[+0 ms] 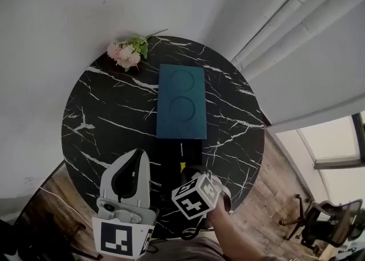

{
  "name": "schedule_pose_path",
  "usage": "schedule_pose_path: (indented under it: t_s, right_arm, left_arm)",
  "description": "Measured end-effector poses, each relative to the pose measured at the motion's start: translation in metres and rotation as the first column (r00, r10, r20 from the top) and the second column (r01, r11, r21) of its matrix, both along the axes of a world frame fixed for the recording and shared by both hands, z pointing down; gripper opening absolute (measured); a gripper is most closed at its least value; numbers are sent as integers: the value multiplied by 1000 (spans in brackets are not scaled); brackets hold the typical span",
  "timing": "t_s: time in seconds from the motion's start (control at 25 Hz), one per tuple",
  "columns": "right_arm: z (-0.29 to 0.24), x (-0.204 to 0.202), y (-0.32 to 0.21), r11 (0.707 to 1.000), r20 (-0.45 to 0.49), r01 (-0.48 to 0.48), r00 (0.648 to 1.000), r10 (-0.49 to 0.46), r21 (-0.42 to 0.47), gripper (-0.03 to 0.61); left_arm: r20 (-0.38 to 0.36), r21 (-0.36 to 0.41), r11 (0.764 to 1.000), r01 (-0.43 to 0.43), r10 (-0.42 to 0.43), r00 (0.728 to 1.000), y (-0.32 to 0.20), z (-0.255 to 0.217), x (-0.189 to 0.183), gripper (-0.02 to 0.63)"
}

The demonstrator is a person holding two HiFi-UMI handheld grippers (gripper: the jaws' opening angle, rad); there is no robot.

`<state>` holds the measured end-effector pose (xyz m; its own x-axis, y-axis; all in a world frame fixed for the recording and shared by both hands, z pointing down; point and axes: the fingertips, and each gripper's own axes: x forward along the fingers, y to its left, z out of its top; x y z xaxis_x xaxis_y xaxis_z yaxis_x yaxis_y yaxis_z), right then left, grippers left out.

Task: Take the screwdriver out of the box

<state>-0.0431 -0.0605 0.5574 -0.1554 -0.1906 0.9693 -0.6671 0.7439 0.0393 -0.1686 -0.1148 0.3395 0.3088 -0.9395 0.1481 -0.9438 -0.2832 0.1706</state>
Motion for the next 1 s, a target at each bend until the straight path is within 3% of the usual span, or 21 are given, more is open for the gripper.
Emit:
schedule_pose_path:
  t_s: [0.2, 0.36, 0.52, 1.0]
  right_arm:
    - [0, -12, -8, 1000, 32, -10, 999, 10, 10, 28]
    - [-4, -14, -13, 997, 86, -73, 994, 71, 19, 29]
    - [-9, -18, -18, 991, 161, -132, 978, 130, 4, 87]
    - [-3, -44, -16, 988, 235, -139, 960, 151, -69, 118]
  left_arm:
    - [3, -2, 1000, 7, -7, 1000, 0, 1, -5, 0]
    - [5, -11, 1000, 16, -16, 1000, 2, 2, -9, 0]
    - [8, -4, 1000, 16, -16, 1000, 2, 1, -7, 0]
    - [12, -17, 999, 36, -36, 999, -2, 5, -19, 0]
